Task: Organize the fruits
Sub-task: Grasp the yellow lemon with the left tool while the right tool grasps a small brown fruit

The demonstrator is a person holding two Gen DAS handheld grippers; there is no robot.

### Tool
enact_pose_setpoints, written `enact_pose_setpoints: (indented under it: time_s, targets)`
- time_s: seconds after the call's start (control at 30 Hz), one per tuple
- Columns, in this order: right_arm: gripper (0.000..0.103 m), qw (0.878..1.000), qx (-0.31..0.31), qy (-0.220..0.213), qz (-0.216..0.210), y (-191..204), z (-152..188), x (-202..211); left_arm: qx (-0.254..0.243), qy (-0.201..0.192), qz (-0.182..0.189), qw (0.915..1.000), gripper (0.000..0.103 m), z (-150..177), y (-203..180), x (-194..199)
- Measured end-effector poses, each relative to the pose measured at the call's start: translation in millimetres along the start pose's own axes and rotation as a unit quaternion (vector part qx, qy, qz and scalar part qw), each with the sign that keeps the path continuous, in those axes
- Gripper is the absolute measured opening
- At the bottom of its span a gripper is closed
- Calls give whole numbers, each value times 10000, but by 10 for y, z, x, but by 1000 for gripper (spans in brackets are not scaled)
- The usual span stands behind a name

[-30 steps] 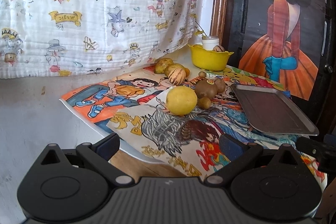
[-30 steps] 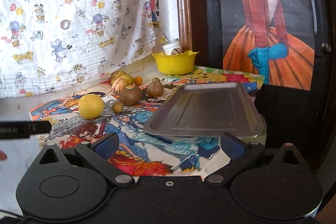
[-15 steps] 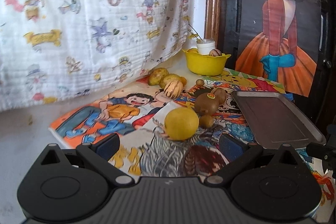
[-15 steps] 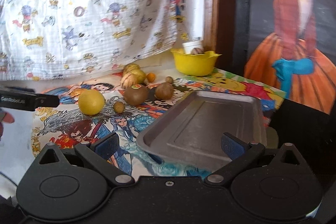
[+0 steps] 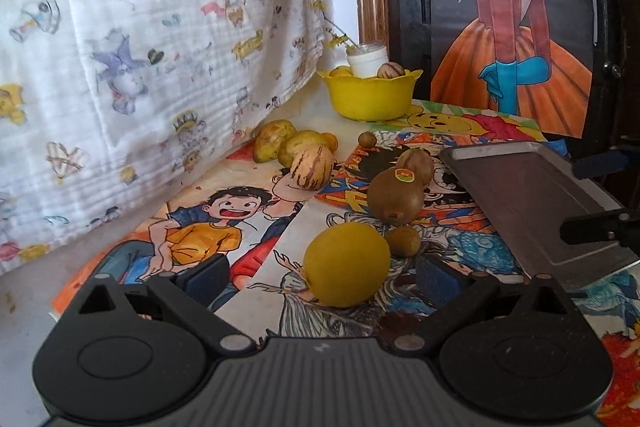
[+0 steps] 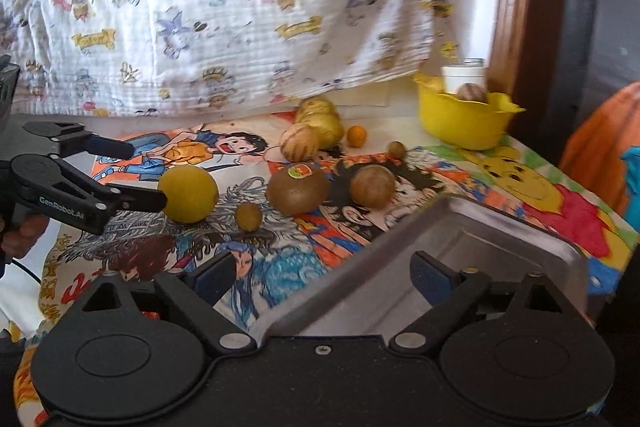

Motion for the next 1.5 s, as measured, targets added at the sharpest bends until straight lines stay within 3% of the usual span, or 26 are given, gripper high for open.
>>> enact_pose_setpoints:
  time_s: [0.17, 0.43, 0.77, 1.5]
  targets:
    - [85, 9991, 242, 181, -295, -38, -104, -262, 209, 262, 197, 9992, 90, -10, 91, -198]
    - [70, 9936, 624, 517, -788, 1, -154, -576, 126, 251, 462, 9985, 83, -11, 65, -292]
    - [50, 9878, 843, 680, -1114, 93, -198, -853, 205, 303, 666, 9971, 63, -17, 55, -381]
    - [39, 9840, 485, 771, -1532, 151, -329, -1190, 622, 313, 458, 9965, 62, 2, 168, -369]
Point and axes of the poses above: each gripper's, at about its wrist camera, not at the fingertips, and x roughly against the way its jaws point, y to its left, z to its underside, the point moved 1 cm from there along -x, roughly the way its jaws point, and after that the axes turned 5 degrees about -z, right-handed, at the moved point
